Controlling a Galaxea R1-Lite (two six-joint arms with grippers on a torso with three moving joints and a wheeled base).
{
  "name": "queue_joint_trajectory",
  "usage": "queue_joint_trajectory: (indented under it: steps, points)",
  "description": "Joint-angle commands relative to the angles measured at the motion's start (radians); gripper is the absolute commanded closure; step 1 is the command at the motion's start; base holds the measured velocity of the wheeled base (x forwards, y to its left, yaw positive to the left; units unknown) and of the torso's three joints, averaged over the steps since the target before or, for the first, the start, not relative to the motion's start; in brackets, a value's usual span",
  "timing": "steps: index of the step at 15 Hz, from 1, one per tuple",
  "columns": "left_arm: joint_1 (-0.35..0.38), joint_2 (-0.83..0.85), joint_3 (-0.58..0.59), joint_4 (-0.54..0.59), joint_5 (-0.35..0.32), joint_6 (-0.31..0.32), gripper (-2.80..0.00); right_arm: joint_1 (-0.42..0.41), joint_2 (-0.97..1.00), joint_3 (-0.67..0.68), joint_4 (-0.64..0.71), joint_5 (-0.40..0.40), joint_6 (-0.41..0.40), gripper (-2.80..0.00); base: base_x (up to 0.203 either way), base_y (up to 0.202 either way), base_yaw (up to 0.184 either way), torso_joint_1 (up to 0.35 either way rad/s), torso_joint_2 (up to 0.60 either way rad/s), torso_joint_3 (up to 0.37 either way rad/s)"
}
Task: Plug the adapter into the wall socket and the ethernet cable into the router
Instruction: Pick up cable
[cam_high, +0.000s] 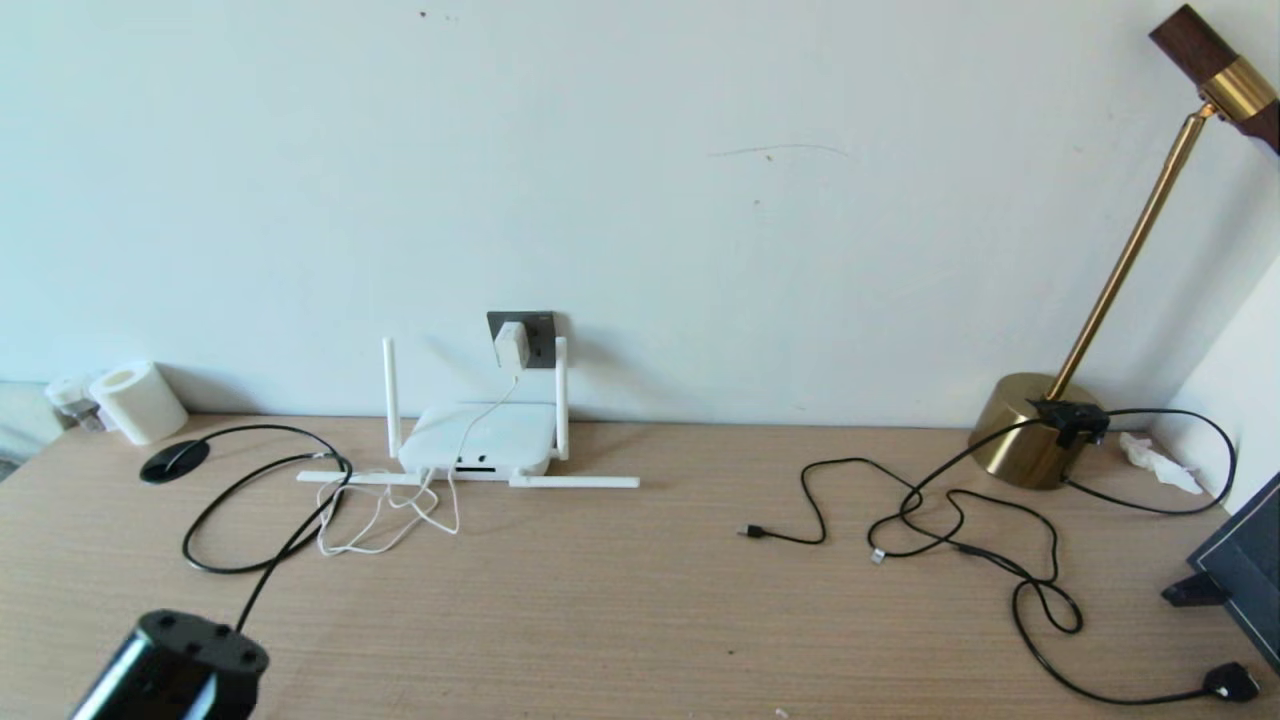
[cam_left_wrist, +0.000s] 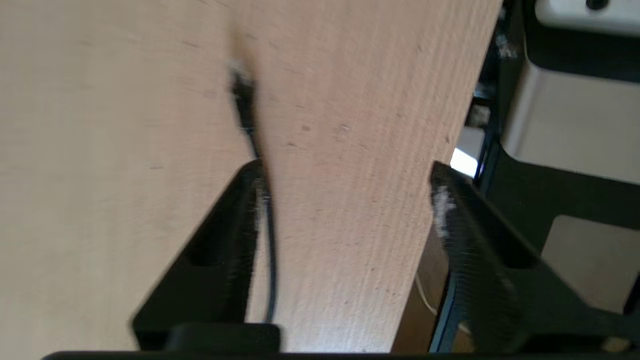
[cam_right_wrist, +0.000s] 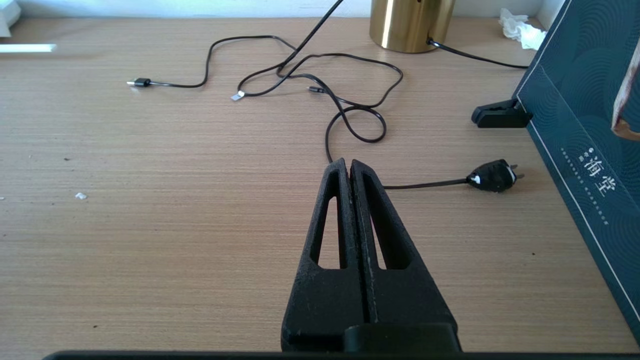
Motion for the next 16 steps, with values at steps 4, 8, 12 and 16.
queue_joint_trajectory:
  steps: [4, 8, 12, 16]
  points:
    - [0.022, 0.33, -0.13, -0.012, 0.004, 0.022, -2.8, 0.0, 0.002, 0.0, 0.001, 0.0, 0.0, 0.0, 0.0, 0.0, 0.0, 0.0, 0.0, 0.0]
    - [0.06, 0.413, -0.237, 0.022, 0.033, 0.025, -2.8, 0.0, 0.002, 0.0, 0.001, 0.001, 0.0, 0.0, 0.0, 0.0, 0.0, 0.0, 0.0, 0.0]
    - [0.079, 0.427, -0.268, 0.078, 0.038, 0.03, -2.8, 0.0, 0.001, 0.0, 0.001, 0.0, 0.0, 0.0, 0.0, 0.0, 0.0, 0.0, 0.0, 0.0]
    - [0.077, 0.459, -0.274, 0.067, 0.041, 0.04, -2.8, 0.0, 0.001, 0.0, 0.001, -0.001, 0.0, 0.0, 0.0, 0.0, 0.0, 0.0, 0.0, 0.0]
